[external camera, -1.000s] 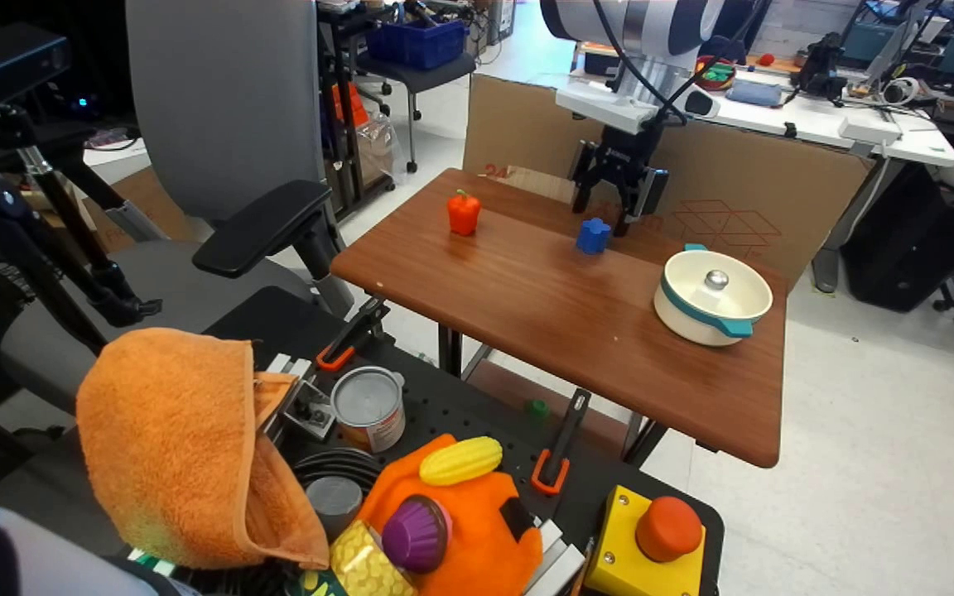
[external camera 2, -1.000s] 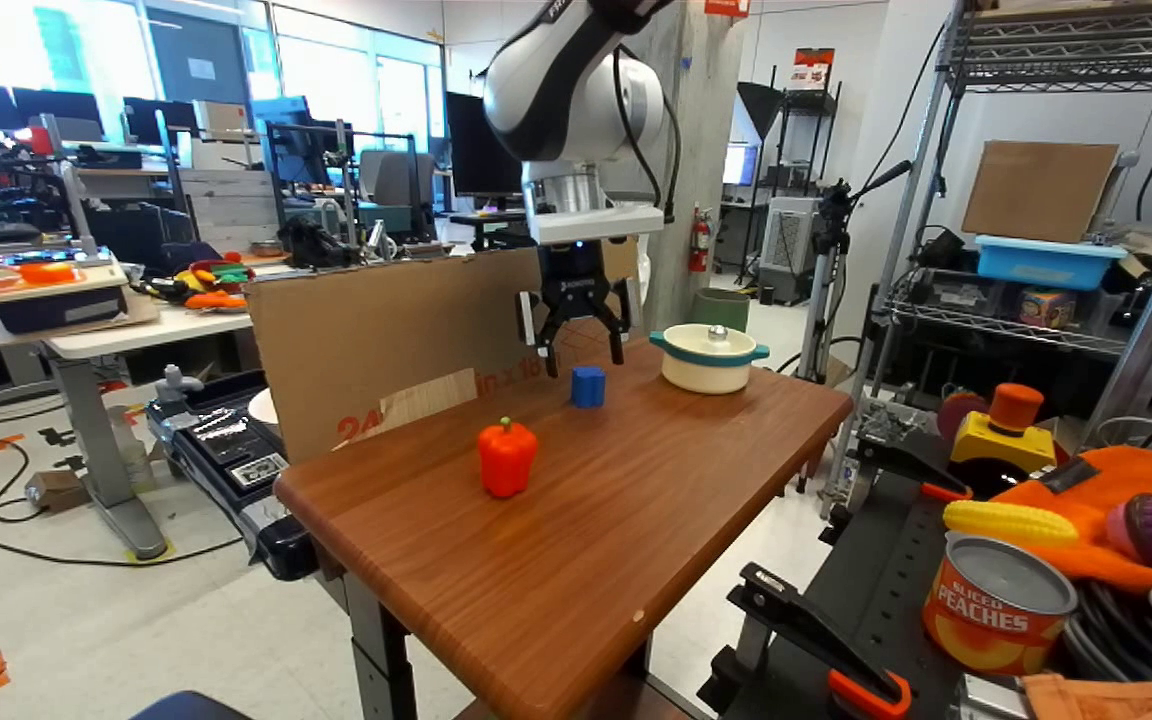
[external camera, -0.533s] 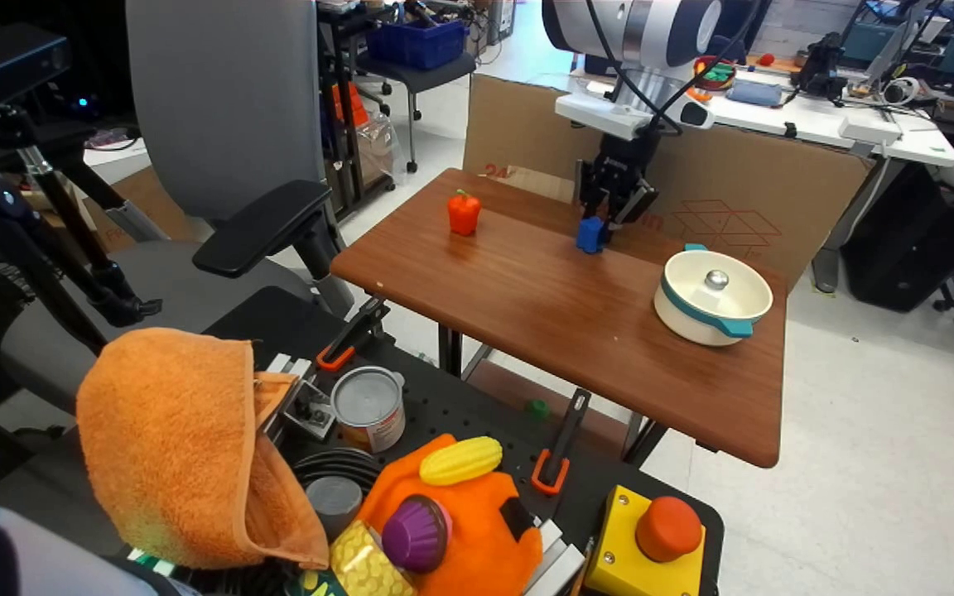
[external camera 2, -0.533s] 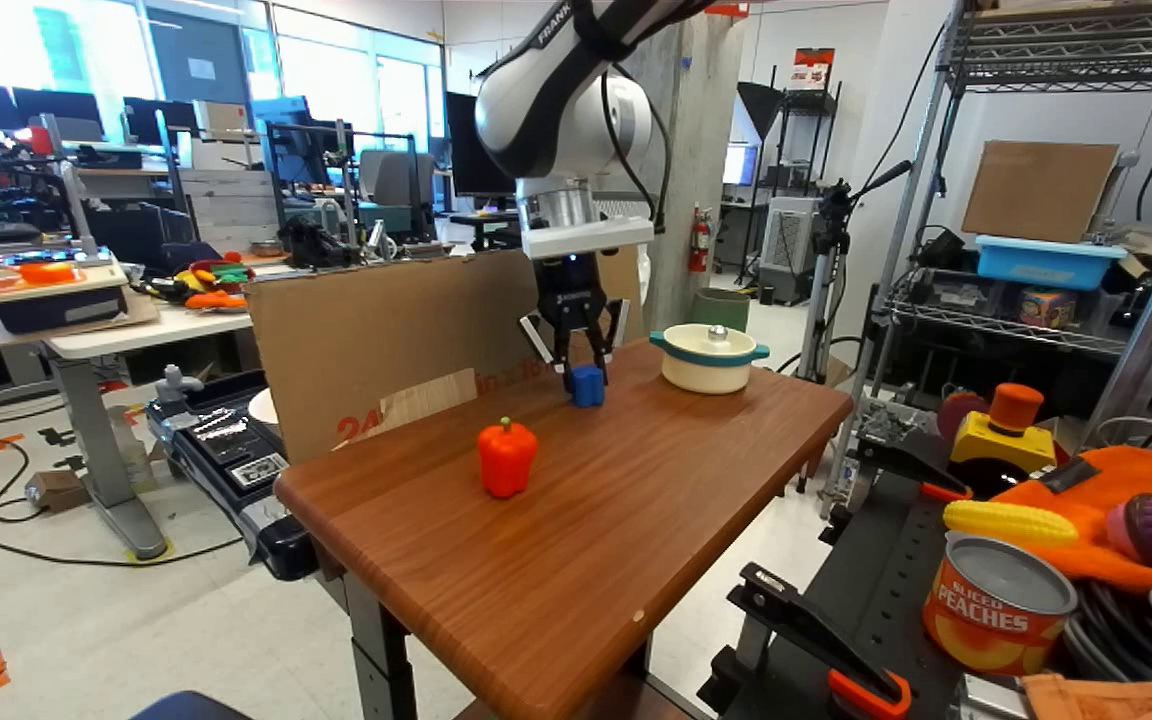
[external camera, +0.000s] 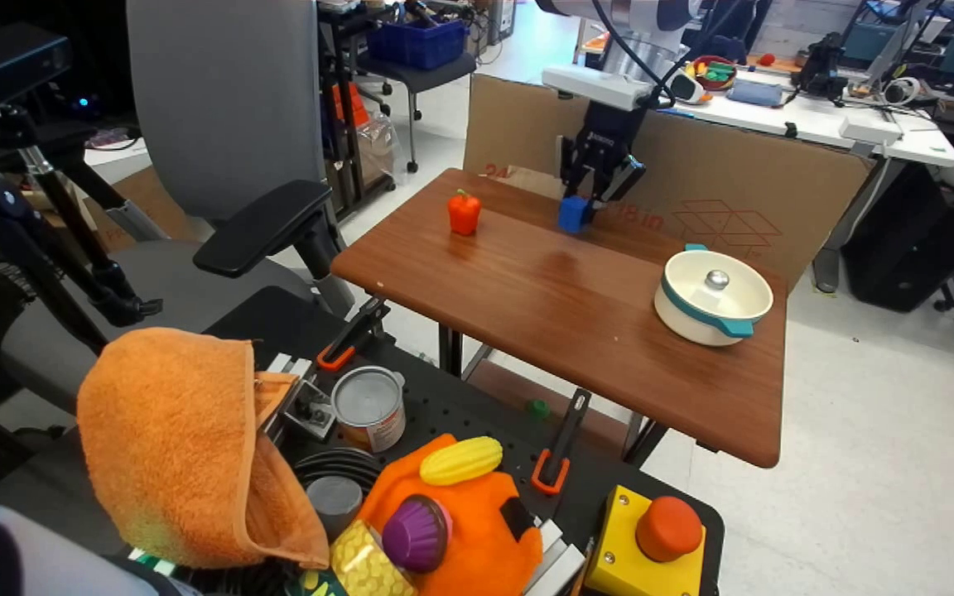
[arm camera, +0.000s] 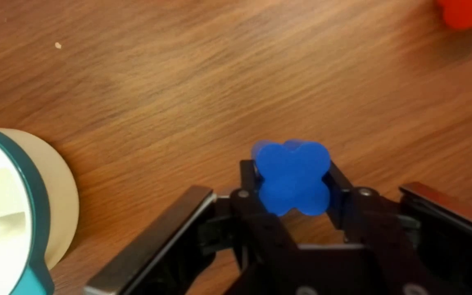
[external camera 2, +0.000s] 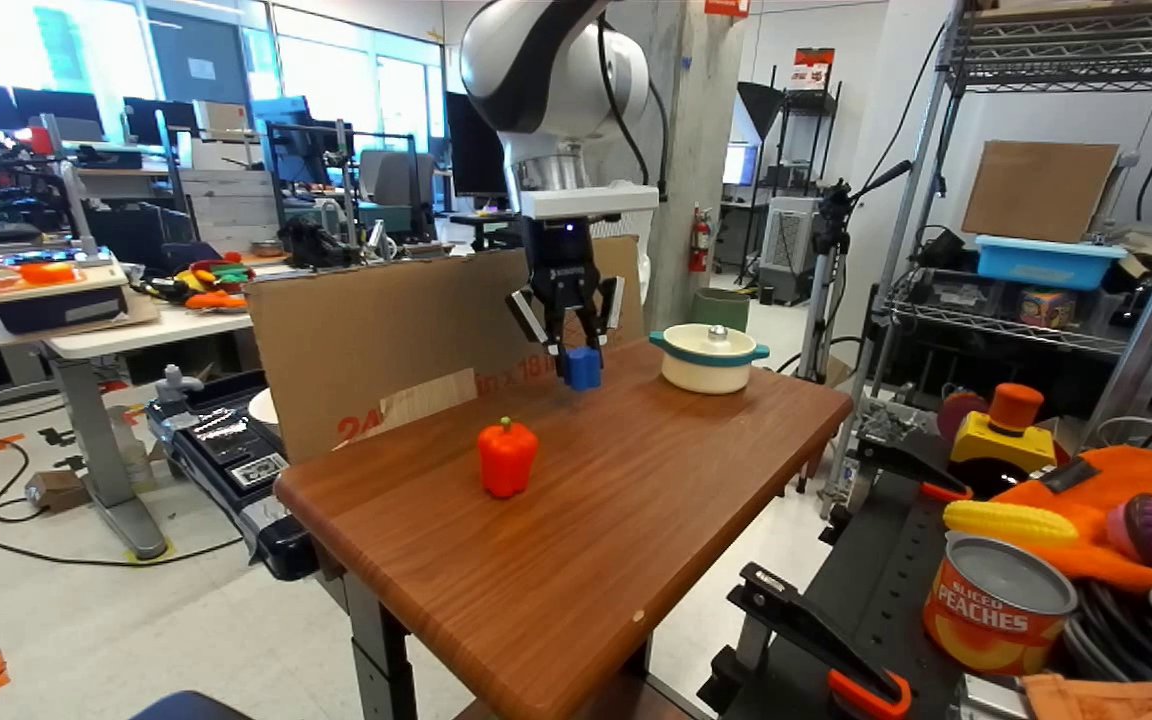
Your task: Move the blue block to the front
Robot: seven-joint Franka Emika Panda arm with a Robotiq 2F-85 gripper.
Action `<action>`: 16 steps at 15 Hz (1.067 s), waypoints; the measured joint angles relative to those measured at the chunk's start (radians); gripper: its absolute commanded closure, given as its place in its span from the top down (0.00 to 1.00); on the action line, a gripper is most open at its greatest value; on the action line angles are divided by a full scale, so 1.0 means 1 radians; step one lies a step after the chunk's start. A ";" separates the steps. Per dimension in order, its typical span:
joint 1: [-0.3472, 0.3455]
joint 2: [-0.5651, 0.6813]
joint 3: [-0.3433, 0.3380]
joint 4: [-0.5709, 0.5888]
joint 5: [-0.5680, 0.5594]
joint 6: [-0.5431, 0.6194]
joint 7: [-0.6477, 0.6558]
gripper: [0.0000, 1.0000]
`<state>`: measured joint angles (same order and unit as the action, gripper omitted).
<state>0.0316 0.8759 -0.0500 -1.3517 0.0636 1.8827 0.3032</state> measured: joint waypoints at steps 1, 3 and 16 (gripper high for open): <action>0.004 -0.037 0.012 -0.049 0.000 0.001 -0.042 0.16; 0.014 -0.101 0.032 -0.149 -0.001 0.001 -0.106 0.16; 0.074 -0.183 0.059 -0.489 -0.064 0.045 -0.171 0.73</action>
<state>0.1058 0.6929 0.0087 -1.8405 -0.0007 1.9275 0.1326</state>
